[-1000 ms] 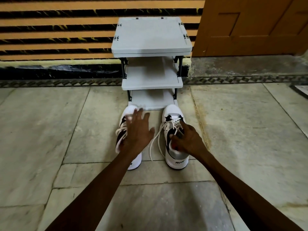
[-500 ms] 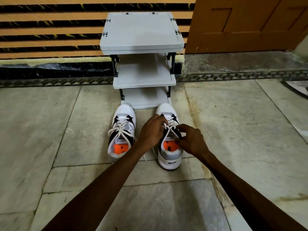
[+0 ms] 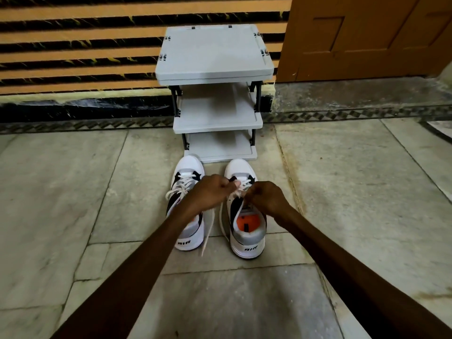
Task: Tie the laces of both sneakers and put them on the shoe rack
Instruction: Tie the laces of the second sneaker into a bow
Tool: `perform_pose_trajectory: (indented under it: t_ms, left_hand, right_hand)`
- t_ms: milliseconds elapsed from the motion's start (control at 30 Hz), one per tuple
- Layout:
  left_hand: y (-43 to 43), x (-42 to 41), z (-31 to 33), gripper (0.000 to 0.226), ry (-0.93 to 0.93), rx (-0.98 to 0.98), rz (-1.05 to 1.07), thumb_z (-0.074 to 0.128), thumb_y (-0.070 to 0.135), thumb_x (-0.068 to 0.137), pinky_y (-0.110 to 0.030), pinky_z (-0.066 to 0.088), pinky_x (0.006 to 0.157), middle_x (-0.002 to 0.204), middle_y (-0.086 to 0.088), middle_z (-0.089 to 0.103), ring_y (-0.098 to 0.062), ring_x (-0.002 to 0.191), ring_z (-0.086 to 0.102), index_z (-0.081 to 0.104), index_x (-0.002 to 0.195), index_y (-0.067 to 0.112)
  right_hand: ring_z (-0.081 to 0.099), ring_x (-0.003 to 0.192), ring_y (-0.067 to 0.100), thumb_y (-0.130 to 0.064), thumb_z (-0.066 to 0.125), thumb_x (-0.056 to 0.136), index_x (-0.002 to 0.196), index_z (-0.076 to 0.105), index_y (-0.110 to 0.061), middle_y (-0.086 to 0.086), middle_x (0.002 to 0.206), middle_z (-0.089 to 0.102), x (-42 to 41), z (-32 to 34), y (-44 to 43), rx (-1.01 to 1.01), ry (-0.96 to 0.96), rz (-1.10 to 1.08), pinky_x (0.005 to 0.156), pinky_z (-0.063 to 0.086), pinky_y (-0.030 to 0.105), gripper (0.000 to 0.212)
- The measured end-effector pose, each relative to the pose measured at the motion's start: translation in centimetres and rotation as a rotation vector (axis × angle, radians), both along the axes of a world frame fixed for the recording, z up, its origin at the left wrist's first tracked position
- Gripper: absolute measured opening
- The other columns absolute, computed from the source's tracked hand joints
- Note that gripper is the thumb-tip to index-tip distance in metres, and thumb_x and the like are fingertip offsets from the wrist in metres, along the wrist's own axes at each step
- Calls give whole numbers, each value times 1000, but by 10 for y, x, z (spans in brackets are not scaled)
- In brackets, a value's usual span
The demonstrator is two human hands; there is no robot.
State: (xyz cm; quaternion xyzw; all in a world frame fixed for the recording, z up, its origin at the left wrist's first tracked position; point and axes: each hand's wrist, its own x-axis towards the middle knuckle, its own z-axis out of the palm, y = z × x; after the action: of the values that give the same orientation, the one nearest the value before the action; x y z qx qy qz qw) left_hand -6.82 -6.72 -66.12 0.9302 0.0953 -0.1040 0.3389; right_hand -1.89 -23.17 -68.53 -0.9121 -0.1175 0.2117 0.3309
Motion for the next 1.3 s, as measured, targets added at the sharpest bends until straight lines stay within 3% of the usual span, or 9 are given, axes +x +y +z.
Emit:
perform_pose_trajectory:
  t_ms: [200, 267, 467, 600, 733, 833, 967, 1100, 1300]
  left_hand:
    - [12, 6, 35, 42, -76, -236, 171, 46, 43, 98, -28, 32, 60, 64, -8, 51, -18, 60, 47, 62, 65, 22]
    - [13, 4, 31, 32, -56, -244, 187, 49, 37, 97, -27, 36, 62, 64, -5, 55, -18, 61, 51, 63, 73, 22]
    - [-8, -14, 0, 35, -308, 447, 194, 62, 26, 88, -40, 46, 87, 121, -13, 52, -29, 111, 52, 54, 120, 13]
    - [-30, -18, -17, 20, -183, 118, 199, 60, 28, 87, -35, 52, 76, 96, -9, 70, -27, 92, 66, 69, 90, 11]
    - [-36, -7, -28, 29, -103, -46, 256, 67, 35, 84, -36, 52, 83, 95, -11, 74, -26, 92, 66, 72, 90, 7]
    - [-37, 5, -35, 21, -55, -322, 326, 76, 23, 80, -26, 48, 80, 97, -11, 73, -18, 85, 62, 72, 93, 7]
    - [-35, 16, -38, 16, -27, -575, 408, 71, 19, 85, -23, 43, 60, 68, -6, 60, -15, 64, 51, 67, 95, 7]
    - [-26, 19, -37, 18, -79, -597, 411, 65, 14, 90, -16, 44, 50, 63, -3, 59, -6, 51, 54, 68, 99, -1]
    - [-11, 26, -30, 6, -120, -683, 403, 67, 15, 88, -16, 46, 47, 72, -1, 62, -10, 58, 57, 64, 91, 10]
  right_hand:
    - [57, 85, 26, -34, 56, 94, 83, 66, 2, 21, 93, 66, 12, 17, 6, 27, 160, 91, 76, 43, 35, 39]
    - [61, 94, 24, -22, 64, 90, 87, 69, -6, 16, 104, 69, 8, 18, 4, 16, 69, 144, 83, 49, 37, 17]
    - [69, 73, 20, -6, 75, 75, 92, 70, -16, 9, 86, 74, 8, 10, 0, 132, -122, -48, 72, 58, 33, 20]
    - [65, 66, 20, 1, 69, 80, 85, 66, -11, 17, 85, 73, 17, 27, -9, 599, 123, -430, 64, 55, 31, 14]
    - [63, 75, 12, -3, 59, 88, 96, 63, -14, 5, 88, 72, 24, 43, -19, 779, 210, -471, 69, 46, 28, 14]
    - [64, 77, 18, 0, 56, 88, 106, 61, -8, 6, 89, 71, 25, 38, -19, 727, 205, -484, 71, 49, 31, 21]
    - [64, 82, 28, -9, 70, 84, 127, 41, -10, 19, 110, 66, 20, 9, -21, 537, 316, -455, 75, 57, 43, 52]
    - [71, 72, 29, -34, 81, 74, 77, 69, -2, 16, 81, 74, 15, -5, -13, 314, 274, -435, 83, 59, 49, 34]
    - [71, 83, 28, -28, 83, 69, 83, 79, -10, 11, 84, 75, 17, -5, 4, 247, 217, -366, 79, 58, 39, 23]
